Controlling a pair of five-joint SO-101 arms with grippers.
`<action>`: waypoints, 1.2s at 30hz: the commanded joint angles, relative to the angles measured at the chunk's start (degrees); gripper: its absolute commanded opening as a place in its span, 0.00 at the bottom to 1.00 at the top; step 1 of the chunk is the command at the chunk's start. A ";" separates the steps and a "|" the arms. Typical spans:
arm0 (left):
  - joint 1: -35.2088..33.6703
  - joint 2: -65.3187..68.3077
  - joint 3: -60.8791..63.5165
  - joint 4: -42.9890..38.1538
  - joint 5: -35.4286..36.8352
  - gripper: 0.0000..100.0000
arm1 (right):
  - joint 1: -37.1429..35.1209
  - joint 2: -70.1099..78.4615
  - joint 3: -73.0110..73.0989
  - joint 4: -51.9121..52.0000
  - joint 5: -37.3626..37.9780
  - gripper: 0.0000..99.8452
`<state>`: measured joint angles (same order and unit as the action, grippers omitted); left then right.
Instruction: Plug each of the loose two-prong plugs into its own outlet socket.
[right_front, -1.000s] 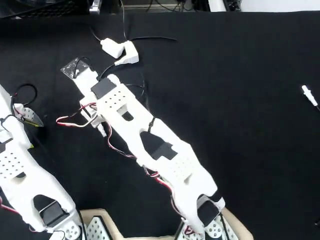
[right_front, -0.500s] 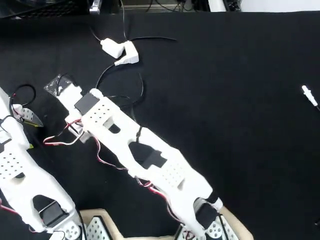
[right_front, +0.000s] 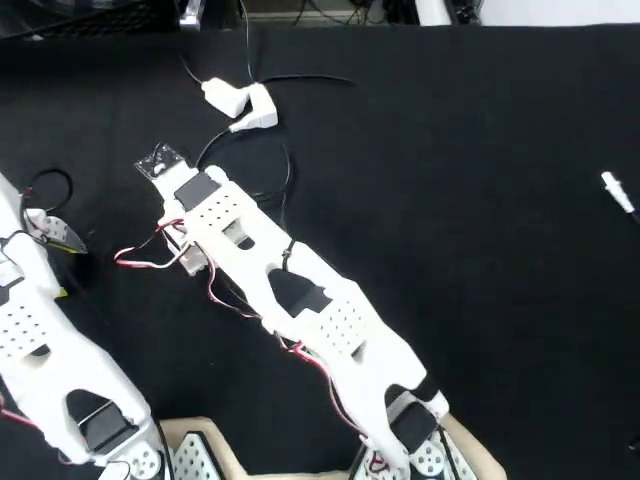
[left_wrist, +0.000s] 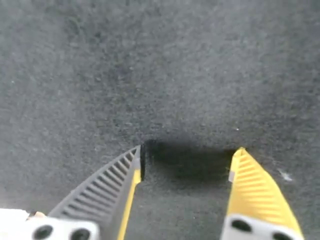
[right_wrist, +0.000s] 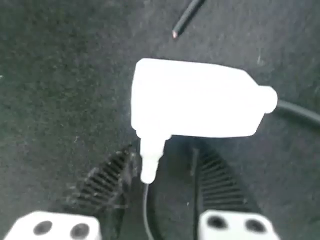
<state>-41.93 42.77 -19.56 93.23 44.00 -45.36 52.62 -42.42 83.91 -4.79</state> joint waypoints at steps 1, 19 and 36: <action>-1.19 -0.18 0.13 -1.14 0.79 0.28 | 0.18 -0.22 -1.45 -0.26 -0.53 0.14; -1.10 -0.18 0.13 -1.05 0.79 0.28 | 10.37 -0.13 -15.08 -12.13 4.75 0.01; -1.10 -0.26 0.13 -1.32 0.79 0.28 | 17.41 4.62 -20.62 -47.65 4.66 0.01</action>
<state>-41.93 42.77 -19.47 93.23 44.00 -28.84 56.84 -59.56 45.41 -0.31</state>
